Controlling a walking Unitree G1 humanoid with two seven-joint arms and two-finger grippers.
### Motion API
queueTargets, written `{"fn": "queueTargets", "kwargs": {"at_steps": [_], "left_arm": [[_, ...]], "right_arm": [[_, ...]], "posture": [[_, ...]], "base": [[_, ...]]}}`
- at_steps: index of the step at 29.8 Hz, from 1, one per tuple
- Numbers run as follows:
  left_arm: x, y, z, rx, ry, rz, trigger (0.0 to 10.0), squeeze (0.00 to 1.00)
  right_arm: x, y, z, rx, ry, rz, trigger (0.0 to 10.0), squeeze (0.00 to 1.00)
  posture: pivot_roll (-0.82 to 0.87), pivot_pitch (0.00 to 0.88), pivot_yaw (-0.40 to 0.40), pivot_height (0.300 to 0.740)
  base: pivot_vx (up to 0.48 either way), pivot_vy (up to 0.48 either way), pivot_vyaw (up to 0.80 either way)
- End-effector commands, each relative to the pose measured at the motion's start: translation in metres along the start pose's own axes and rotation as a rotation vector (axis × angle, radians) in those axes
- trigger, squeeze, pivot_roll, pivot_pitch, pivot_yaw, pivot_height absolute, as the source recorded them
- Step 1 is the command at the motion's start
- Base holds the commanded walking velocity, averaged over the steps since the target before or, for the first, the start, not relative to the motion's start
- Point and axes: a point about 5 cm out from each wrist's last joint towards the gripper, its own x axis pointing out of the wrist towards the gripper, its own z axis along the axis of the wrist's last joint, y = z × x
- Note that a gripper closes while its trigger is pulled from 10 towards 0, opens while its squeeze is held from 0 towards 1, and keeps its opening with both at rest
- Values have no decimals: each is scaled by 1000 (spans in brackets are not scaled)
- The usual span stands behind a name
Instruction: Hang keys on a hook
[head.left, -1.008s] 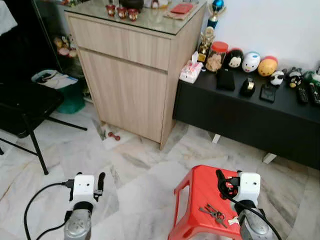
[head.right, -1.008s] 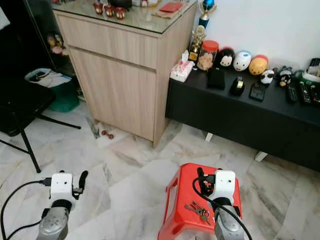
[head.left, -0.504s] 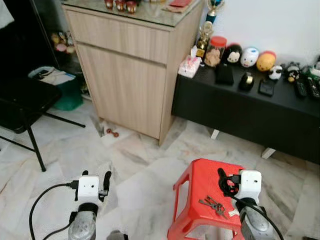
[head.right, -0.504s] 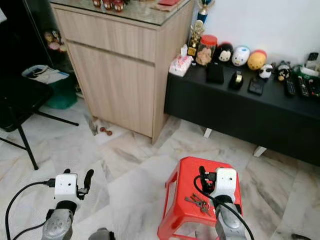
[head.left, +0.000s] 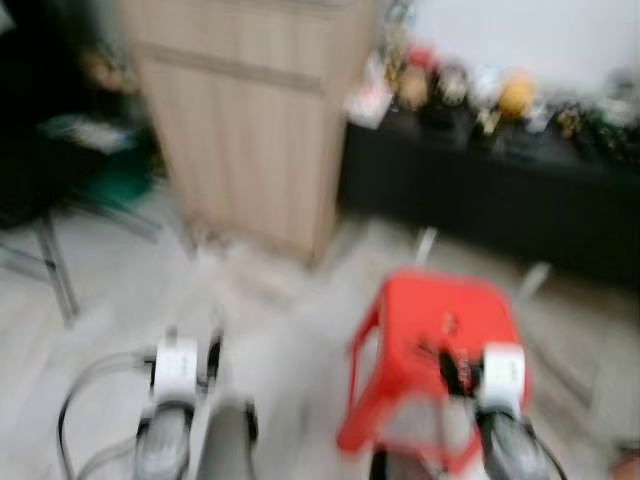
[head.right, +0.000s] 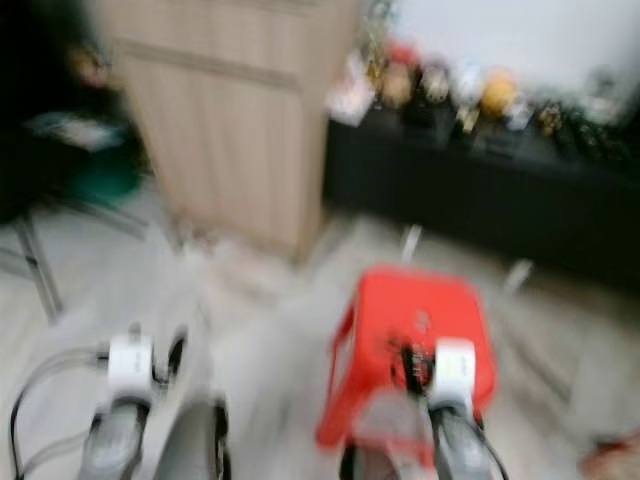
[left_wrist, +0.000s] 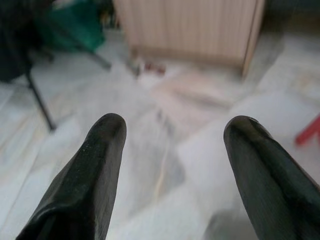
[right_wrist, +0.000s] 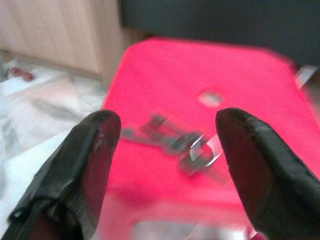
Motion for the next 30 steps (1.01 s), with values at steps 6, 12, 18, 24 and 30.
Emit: {"fn": "queueTargets", "kwargs": {"at_steps": [6, 12, 18, 24, 30], "left_arm": [[11, 2, 14, -5, -41, -2, 10000, 0], [14, 1, 21, -11, -69, -11, 10000, 0], [18, -2, 27, -8, -90, -29, 10000, 0], [19, -3, 28, -7, -94, -38, 10000, 0], [20, -5, 29, -6, -96, -45, 10000, 0]], "right_arm": [[0, 3, -2, 18, 10, 27, 10000, 0], [0, 2, -2, 28, 4, 22, 10000, 0], [1, 2, -1, 34, 6, 13, 10000, 0], [1, 4, 0, 38, 4, 16, 10000, 0], [1, 4, -1, 38, 8, 21, 10000, 0]], "posture": [[-8, 70, -76, 591], [-7, 80, -77, 591], [-6, 87, -78, 591], [-6, 89, -77, 591], [-7, 89, -76, 591]], "base": [[0, 0, 0], [85, 0, 0], [289, 0, 0], [311, 0, 0], [317, 0, 0]]}}
